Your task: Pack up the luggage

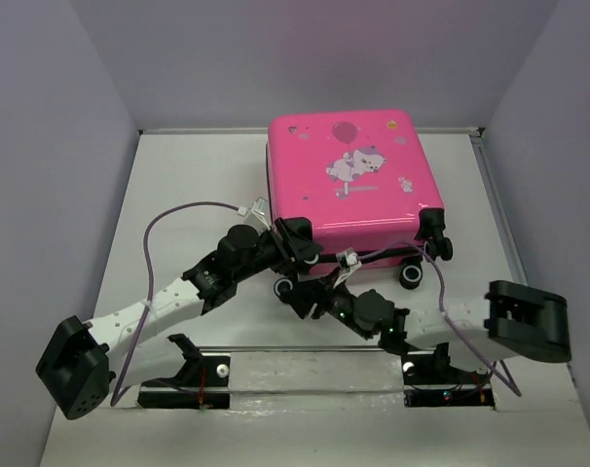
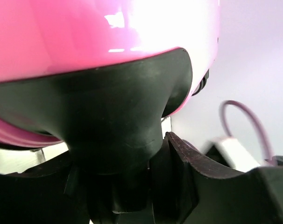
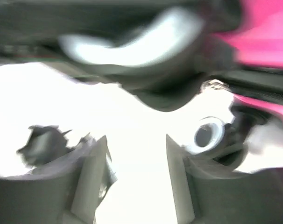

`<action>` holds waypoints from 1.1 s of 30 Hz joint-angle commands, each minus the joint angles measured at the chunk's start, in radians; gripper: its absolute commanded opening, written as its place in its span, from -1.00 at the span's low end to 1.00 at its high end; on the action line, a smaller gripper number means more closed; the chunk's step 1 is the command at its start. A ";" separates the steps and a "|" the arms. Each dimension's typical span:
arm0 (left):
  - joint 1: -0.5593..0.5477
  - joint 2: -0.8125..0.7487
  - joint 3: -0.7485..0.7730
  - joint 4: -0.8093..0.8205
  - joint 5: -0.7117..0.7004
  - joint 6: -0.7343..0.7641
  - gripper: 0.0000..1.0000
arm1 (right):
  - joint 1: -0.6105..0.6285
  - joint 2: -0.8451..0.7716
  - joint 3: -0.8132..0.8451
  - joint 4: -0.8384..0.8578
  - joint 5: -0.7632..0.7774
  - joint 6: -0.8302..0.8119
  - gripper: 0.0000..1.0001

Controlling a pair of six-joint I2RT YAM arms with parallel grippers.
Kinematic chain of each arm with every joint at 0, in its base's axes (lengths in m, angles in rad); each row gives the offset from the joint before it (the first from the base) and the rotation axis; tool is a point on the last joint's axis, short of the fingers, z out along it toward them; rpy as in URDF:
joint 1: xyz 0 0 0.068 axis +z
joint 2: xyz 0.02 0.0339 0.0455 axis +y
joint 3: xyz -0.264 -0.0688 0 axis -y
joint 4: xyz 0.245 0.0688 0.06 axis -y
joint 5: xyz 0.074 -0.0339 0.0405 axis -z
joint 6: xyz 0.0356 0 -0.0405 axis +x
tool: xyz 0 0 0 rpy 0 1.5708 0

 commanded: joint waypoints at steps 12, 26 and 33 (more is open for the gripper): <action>0.016 -0.181 -0.031 0.332 -0.010 0.005 0.80 | 0.029 -0.432 0.232 -0.846 0.121 -0.167 0.86; 0.017 -0.171 -0.064 0.318 0.010 0.025 0.98 | -0.130 -0.202 0.447 -0.730 -0.037 -0.296 0.85; 0.017 -0.172 -0.082 0.315 0.009 0.034 0.98 | -0.141 -0.132 0.449 -0.568 -0.051 -0.290 0.58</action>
